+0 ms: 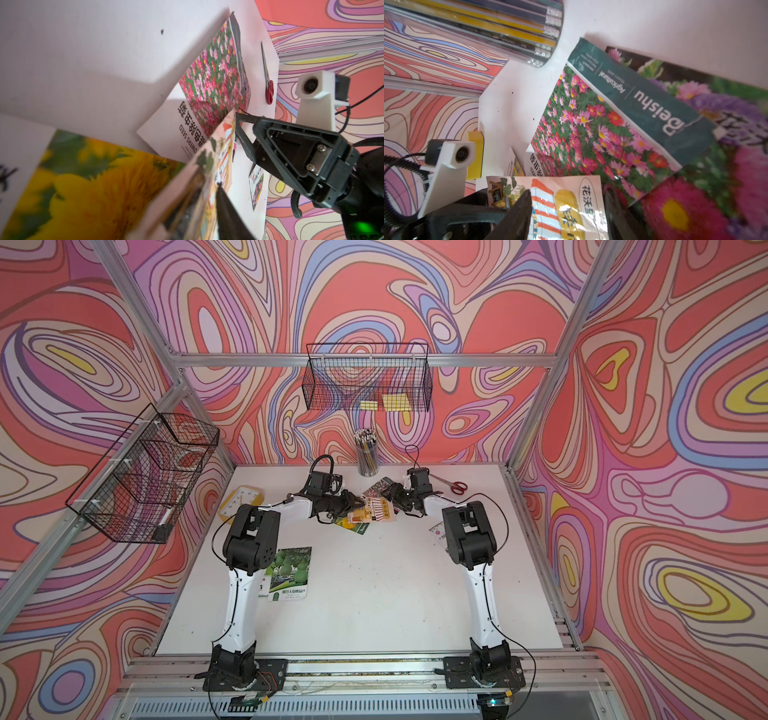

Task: Arrange the seed packets in a row
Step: Pick up the seed packet from the center of the board, then place the seed packet at the center of the board.

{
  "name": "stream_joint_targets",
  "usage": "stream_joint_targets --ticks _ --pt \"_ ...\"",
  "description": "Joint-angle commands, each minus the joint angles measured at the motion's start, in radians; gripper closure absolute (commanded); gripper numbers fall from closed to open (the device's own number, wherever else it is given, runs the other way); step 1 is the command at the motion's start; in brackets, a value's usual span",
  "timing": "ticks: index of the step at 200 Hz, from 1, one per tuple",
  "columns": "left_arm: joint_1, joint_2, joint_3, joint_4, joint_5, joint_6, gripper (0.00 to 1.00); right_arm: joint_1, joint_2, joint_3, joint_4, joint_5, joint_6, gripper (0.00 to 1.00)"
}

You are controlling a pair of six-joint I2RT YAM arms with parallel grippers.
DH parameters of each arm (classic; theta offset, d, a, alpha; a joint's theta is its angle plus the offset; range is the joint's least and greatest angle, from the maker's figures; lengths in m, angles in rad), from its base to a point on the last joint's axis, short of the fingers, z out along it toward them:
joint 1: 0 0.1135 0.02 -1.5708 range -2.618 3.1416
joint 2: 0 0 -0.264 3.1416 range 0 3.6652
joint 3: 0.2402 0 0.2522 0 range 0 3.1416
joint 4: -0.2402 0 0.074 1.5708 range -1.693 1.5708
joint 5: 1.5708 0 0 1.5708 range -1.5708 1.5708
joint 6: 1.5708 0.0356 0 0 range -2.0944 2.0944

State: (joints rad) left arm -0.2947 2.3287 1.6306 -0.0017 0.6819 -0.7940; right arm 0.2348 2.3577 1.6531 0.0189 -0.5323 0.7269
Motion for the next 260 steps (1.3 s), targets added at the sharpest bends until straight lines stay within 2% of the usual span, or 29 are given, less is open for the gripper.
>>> stream_joint_targets --ticks 1,23,36,68,98,141,164,224,246,260 --pt "-0.004 -0.025 -0.022 0.029 0.012 -0.005 1.00 -0.030 -0.055 -0.058 -0.030 -0.001 0.013 0.38" --pt "-0.004 -0.077 -0.087 0.116 0.005 -0.023 1.00 -0.041 -0.156 -0.147 -0.014 0.028 0.007 0.30" --pt "-0.005 -0.131 -0.178 0.252 -0.025 -0.066 1.00 -0.041 -0.232 -0.230 0.032 0.029 0.025 0.27" --pt "-0.029 -0.258 -0.389 0.551 -0.143 -0.172 1.00 -0.035 -0.388 -0.492 0.283 -0.024 0.203 0.24" --pt "-0.085 -0.352 -0.524 0.716 -0.269 -0.220 1.00 -0.009 -0.454 -0.657 0.501 -0.054 0.347 0.24" --pt "-0.179 -0.450 -0.672 0.843 -0.493 -0.257 1.00 0.055 -0.502 -0.776 0.712 -0.031 0.487 0.24" --pt "-0.226 -0.490 -0.700 0.836 -0.583 -0.239 1.00 0.080 -0.510 -0.821 0.838 -0.012 0.558 0.25" --pt "-0.304 -0.549 -0.748 0.847 -0.736 -0.226 1.00 0.141 -0.438 -0.855 1.047 0.021 0.709 0.36" --pt "-0.317 -0.555 -0.745 0.845 -0.737 -0.226 1.00 0.161 -0.420 -0.863 1.077 0.046 0.723 0.38" --pt "-0.325 -0.558 -0.747 0.838 -0.741 -0.224 1.00 0.167 -0.404 -0.859 1.120 0.044 0.746 0.46"
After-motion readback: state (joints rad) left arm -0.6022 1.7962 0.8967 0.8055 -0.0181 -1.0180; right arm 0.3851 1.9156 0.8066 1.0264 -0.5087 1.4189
